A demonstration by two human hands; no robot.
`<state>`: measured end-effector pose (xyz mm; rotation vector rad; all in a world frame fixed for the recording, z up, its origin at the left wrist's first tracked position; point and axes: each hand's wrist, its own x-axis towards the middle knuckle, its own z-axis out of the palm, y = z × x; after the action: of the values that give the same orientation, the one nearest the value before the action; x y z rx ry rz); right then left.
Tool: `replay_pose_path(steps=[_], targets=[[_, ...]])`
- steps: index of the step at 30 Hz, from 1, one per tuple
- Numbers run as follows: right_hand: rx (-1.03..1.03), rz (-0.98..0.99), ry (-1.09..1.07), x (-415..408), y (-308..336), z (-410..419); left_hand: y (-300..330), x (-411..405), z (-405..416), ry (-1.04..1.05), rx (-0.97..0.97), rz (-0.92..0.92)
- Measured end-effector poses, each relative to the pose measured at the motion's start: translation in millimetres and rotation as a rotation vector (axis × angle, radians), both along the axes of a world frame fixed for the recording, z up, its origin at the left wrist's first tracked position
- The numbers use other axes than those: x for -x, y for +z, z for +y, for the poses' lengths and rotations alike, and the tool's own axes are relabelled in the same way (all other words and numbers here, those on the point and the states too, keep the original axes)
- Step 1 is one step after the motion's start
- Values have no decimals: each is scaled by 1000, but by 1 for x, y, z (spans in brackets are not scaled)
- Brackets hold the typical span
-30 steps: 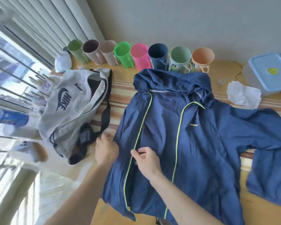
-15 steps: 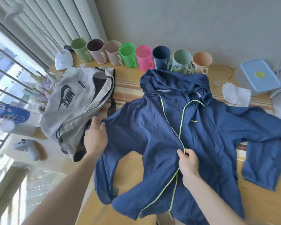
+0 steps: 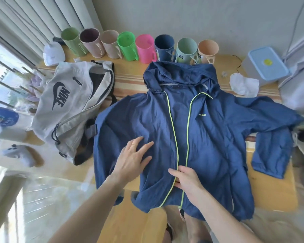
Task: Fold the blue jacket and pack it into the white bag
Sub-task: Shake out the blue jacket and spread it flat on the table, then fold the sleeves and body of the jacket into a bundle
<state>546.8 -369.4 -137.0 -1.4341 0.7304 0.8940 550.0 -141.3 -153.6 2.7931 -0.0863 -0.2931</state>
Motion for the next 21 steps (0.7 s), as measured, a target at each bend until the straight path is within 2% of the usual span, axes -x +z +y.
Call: replay_pose_path(steps=[2, 4, 9, 11, 15, 16, 18, 20, 21], targets=[[-106, 52, -163, 12, -3, -5, -10, 2, -6, 41, -50, 108], [-142, 60, -200, 28, -4, -11, -14, -1, -8, 72, -63, 158], [-85, 14, 336, 74, -4, -18, -13, -9, -9, 82, -84, 208], [-47, 29, 418, 84, -5, -16, -12, -11, -8, 82, -82, 210], [10, 62, 198, 93, -10, -19, -11, -14, -9, 75, -90, 224], [78, -5, 208, 95, -10, -21, -10, -14, -9, 77, -90, 230], [368, -166, 481, 99, -11, -25, -4, -7, -10, 103, -70, 187], [778, -256, 802, 94, -2, -24, 8, 7, -10, 194, -26, 31], [918, -361, 818, 85, 7, -19, 15, 16, -9, 281, -9, -62]])
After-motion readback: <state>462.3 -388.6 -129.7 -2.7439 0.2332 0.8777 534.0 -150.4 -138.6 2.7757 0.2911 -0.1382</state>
